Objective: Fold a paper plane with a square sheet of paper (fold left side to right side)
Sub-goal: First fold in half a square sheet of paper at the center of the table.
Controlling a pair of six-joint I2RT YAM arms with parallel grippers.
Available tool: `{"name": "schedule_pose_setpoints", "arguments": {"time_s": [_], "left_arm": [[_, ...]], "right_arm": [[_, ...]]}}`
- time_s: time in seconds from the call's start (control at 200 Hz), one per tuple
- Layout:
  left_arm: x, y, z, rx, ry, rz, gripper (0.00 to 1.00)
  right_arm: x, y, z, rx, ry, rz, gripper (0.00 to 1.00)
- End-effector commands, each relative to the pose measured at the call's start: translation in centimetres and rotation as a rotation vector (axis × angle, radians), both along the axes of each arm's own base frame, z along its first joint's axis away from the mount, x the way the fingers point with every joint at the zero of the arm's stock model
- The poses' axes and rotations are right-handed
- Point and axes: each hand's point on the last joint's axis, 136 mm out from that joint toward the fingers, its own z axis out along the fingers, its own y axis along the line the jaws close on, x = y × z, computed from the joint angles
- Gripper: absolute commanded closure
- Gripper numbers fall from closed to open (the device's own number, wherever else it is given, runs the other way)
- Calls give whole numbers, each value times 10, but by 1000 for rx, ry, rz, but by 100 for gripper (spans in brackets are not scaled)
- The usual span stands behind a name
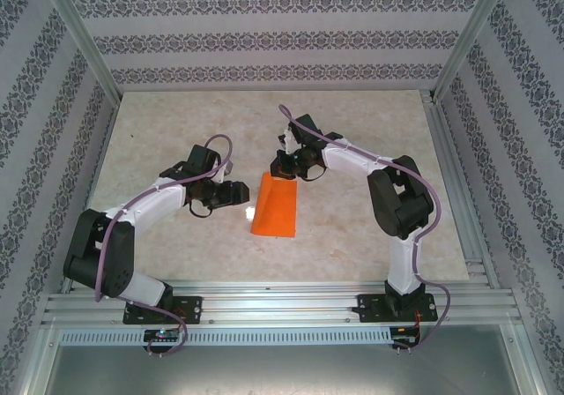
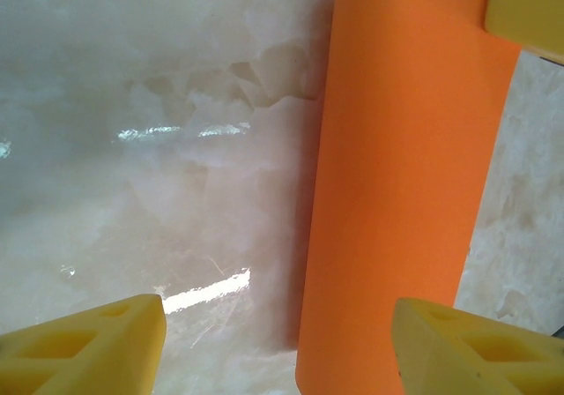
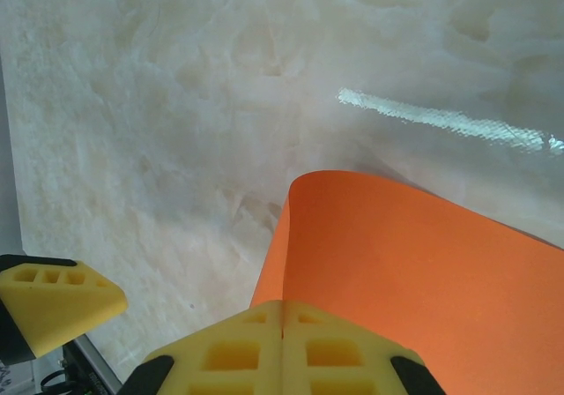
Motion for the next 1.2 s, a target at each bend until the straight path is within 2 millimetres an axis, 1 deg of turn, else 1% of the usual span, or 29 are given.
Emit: {"name": "schedule_pose_setpoints", "arguments": {"time_s": [0.0,0.075,0.24,0.395,0.56,0.709,0.804,0.974,1.114,1.194], "left_arm": [[12,-10,17,-35,-55,4,31],[13,-8,14,-23,-52,14,31],[14,-12,6,-32,-30,16,32],[16,-12,0,-15,-19,12,32],[16,-17,-4,-16,-12,5,31],[16,-21,-6,-3,-10,-4,31],[17,-23,-12,30,-1,-11,31],[16,-37,-29,70,39,-51,29],[17,-51,-36,93,52,-79,28],[17,-57,-38,90,56,-88,27]], "right_arm": [[2,-2,-4,8,-18,25,100],[2,-6,-4,-11,-23,32,100],[3,-18,-4,-66,-43,41,100],[1,-19,-3,-59,-44,54,100],[2,-20,2,-60,-55,64,100],[1,-25,2,-88,-72,76,100],[1,-28,0,-101,-74,85,100],[1,-32,-7,-125,-70,98,100],[4,-39,-14,-152,-67,95,100],[4,-39,-16,-155,-72,102,100]]}}
